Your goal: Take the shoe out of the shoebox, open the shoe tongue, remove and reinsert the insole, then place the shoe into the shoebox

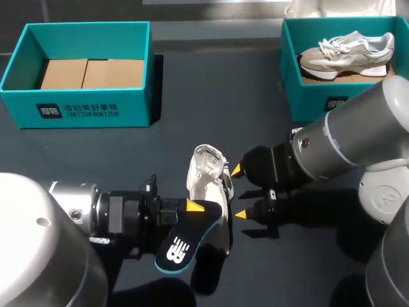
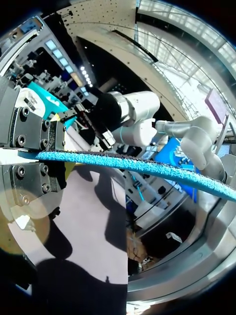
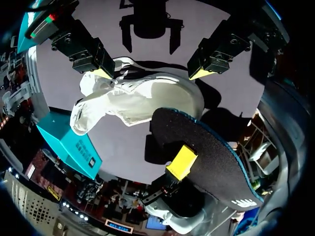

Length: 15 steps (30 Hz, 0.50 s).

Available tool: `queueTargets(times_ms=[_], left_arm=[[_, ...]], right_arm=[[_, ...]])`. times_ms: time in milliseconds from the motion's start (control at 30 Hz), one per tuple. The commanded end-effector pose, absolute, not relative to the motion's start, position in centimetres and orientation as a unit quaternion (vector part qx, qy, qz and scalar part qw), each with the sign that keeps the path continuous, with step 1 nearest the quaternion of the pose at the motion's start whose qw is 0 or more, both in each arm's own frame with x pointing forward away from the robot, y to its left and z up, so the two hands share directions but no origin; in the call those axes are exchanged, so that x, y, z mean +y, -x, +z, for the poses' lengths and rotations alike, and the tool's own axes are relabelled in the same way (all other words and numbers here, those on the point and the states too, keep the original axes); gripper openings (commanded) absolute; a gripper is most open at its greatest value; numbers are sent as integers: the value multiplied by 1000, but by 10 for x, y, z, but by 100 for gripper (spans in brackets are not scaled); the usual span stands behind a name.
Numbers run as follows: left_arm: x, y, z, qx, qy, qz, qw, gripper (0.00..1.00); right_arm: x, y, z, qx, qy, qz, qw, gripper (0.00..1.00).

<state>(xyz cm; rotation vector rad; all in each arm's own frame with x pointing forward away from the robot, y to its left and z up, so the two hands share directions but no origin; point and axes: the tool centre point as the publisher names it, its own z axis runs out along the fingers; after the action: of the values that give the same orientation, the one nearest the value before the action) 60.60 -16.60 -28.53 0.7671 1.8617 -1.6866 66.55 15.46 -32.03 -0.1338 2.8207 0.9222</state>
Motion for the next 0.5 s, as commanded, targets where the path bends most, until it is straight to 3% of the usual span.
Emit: queueTargets(times_ms=[33, 500], left_arm=[[-181, -620, -299, 684, -280, -627, 248, 0], [-186, -639, -329, 695, -279, -621, 233, 0]], right_arm=[[156, -664, -321, 946, 44, 309, 87, 100], [156, -664, -321, 946, 44, 309, 87, 100]])
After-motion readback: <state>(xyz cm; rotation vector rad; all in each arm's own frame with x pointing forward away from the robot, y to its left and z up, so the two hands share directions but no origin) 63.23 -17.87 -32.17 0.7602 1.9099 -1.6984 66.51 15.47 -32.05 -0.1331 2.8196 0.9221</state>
